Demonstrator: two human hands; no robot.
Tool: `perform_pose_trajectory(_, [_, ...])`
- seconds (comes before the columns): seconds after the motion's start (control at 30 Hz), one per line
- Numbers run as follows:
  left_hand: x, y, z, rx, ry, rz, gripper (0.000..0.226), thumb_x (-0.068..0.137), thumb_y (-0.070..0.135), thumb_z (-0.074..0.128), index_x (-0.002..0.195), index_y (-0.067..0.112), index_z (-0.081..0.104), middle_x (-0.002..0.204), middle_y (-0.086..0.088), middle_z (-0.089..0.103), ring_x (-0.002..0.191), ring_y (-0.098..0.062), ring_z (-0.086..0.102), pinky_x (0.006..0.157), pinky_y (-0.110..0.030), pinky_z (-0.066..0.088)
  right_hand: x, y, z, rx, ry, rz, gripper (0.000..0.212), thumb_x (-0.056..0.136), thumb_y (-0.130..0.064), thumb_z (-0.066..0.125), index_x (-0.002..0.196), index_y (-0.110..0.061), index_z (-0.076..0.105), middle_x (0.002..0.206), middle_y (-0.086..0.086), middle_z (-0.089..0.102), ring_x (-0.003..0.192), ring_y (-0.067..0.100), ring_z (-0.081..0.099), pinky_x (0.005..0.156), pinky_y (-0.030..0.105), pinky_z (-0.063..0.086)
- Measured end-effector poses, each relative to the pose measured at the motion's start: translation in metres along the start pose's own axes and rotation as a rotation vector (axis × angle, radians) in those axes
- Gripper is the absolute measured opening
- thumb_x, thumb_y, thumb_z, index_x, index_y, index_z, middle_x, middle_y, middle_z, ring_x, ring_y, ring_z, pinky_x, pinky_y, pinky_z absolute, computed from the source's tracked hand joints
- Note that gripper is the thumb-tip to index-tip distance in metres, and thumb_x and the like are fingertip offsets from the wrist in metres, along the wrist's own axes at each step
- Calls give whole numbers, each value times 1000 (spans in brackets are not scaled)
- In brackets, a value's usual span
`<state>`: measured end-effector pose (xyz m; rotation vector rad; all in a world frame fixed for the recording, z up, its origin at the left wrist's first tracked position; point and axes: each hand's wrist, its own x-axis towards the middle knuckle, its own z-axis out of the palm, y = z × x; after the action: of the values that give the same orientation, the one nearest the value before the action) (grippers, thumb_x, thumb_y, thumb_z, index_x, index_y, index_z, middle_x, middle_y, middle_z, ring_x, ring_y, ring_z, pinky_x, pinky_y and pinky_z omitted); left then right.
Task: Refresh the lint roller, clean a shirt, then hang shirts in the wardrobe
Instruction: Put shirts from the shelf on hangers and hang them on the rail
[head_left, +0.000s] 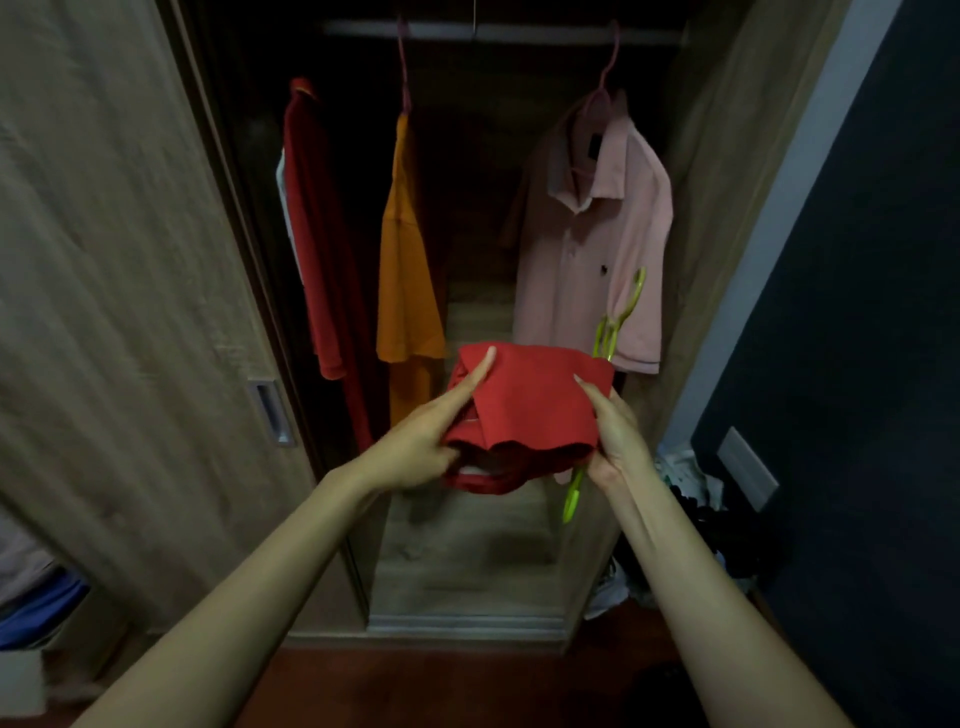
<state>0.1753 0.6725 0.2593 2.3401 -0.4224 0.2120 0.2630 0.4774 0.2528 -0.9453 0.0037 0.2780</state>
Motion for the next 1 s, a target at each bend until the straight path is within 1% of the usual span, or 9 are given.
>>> perform_pose_trajectory(0.13, [6,-15,-27,39,423,-46,91,73,-20,49,151,20,27,134,5,53,121,-3,53,101,-10,39,3,4,-1,-43,7,12,35,90,-6,57,124,-2,55,107,14,65,85,18,66,81,32,55])
perform_pose_trajectory(0.23, [18,-21,-38,138,659,-325,44,87,-5,52,128,10,58,106,2,65,83,-16,65,79,-29,54,5,10,-1,-45,20,22,36,90,-6,58,125,-2,55,105,13,66,82,17,66,77,29,56])
perform_pose_trajectory(0.33, [33,-16,-38,-330,528,-615,24,95,5,43,83,5,64,78,-11,64,65,-21,58,65,-30,46,6,12,1,-106,26,7,33,88,-7,60,121,-3,57,99,11,69,75,13,68,69,25,58])
perform_pose_trajectory(0.47, [50,5,-34,-717,492,-606,25,98,6,39,90,11,62,88,-11,67,81,-21,64,69,-27,51,4,11,2,-342,54,-60,15,89,-14,63,103,-11,61,90,5,69,68,7,67,59,19,55])
perform_pose_trajectory(0.6, [67,14,-36,-464,519,-435,23,94,11,44,91,13,67,78,-6,61,76,-19,55,70,-33,43,8,8,-11,-887,160,-229,31,88,-37,62,79,-8,61,72,8,64,72,25,63,71,35,49])
perform_pose_trajectory(0.73, [80,29,-45,-234,506,-354,20,91,24,55,90,16,74,69,2,64,66,-12,57,64,-28,45,6,2,-27,-1192,266,-487,36,94,-30,53,67,-9,61,65,17,63,71,36,61,59,33,33])
perform_pose_trajectory(0.83, [87,44,-51,-110,486,-303,19,89,16,54,82,15,72,62,3,60,54,-5,53,57,-27,41,-2,-11,-18,-1063,223,-511,41,94,-29,54,54,-22,55,55,7,58,61,23,55,58,30,32])
perform_pose_trajectory(0.9, [92,53,-55,-49,463,-275,21,88,16,54,75,21,69,52,9,53,43,2,46,51,-25,36,-5,-19,-7,-899,150,-483,37,91,-30,59,63,-7,66,63,12,67,65,23,59,65,30,39])
perform_pose_trajectory(1.0, [96,65,-58,47,431,-216,20,87,16,54,89,17,74,64,0,63,61,-8,58,58,-26,39,-14,-29,14,-705,20,-467,29,83,-32,69,79,-4,70,55,4,64,50,17,55,55,22,41])
